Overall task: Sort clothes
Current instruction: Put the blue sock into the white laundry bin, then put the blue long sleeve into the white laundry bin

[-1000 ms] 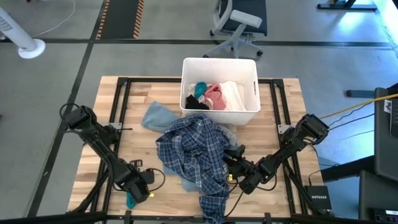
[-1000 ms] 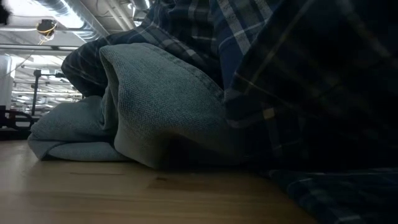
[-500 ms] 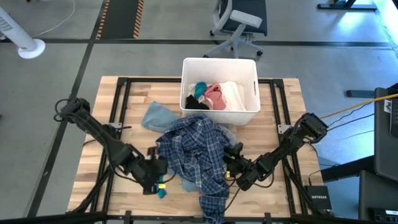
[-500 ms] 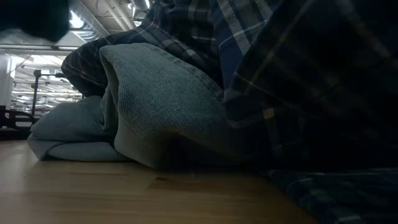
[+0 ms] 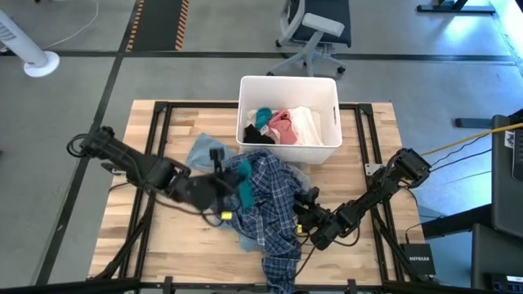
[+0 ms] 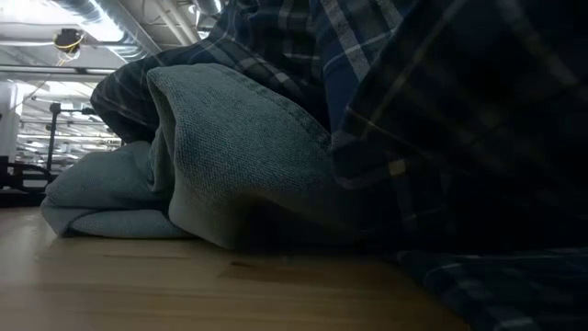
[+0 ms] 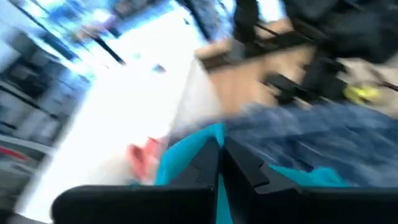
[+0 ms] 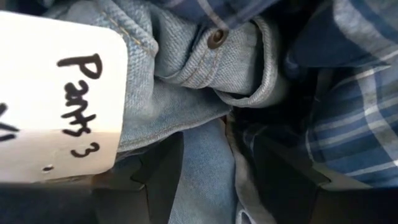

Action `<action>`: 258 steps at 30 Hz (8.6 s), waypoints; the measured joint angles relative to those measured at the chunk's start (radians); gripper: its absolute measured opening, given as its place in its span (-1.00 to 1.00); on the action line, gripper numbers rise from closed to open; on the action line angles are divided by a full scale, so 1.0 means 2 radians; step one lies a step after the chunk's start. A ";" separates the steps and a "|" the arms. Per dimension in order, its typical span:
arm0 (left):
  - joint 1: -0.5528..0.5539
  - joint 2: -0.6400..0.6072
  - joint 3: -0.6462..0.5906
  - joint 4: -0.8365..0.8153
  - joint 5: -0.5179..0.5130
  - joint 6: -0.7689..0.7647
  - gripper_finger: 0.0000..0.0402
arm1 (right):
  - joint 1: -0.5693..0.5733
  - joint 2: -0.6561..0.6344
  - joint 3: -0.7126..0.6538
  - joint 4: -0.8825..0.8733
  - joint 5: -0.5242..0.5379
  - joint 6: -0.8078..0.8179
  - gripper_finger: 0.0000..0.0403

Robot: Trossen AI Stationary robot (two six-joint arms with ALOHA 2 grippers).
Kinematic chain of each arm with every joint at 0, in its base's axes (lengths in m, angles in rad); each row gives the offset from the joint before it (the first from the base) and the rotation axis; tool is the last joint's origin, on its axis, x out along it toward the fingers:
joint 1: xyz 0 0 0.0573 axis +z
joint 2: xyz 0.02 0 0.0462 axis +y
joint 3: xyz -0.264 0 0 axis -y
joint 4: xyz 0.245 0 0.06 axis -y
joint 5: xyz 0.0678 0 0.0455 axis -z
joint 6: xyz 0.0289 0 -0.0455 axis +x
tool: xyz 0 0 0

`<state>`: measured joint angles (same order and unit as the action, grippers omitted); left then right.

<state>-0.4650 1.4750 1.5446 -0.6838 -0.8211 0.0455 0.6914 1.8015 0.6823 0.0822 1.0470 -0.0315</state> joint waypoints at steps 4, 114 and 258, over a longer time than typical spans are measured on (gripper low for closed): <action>0.049 0.000 0.004 0.067 -0.011 0.083 -0.98 | 0.000 0.000 0.000 0.000 0.000 0.000 0.07; 0.091 -0.226 -0.413 0.176 0.088 -0.124 -0.23 | -0.079 -0.287 0.116 -0.240 -0.208 0.046 0.26; 0.096 -0.161 -0.450 0.366 0.249 -0.120 -0.23 | -0.179 0.043 0.292 0.031 -0.203 -0.706 -0.82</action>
<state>-0.2724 1.1538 0.6440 0.0473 -0.3235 -0.1952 0.3332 1.8876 1.2663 0.1437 0.6415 -1.4442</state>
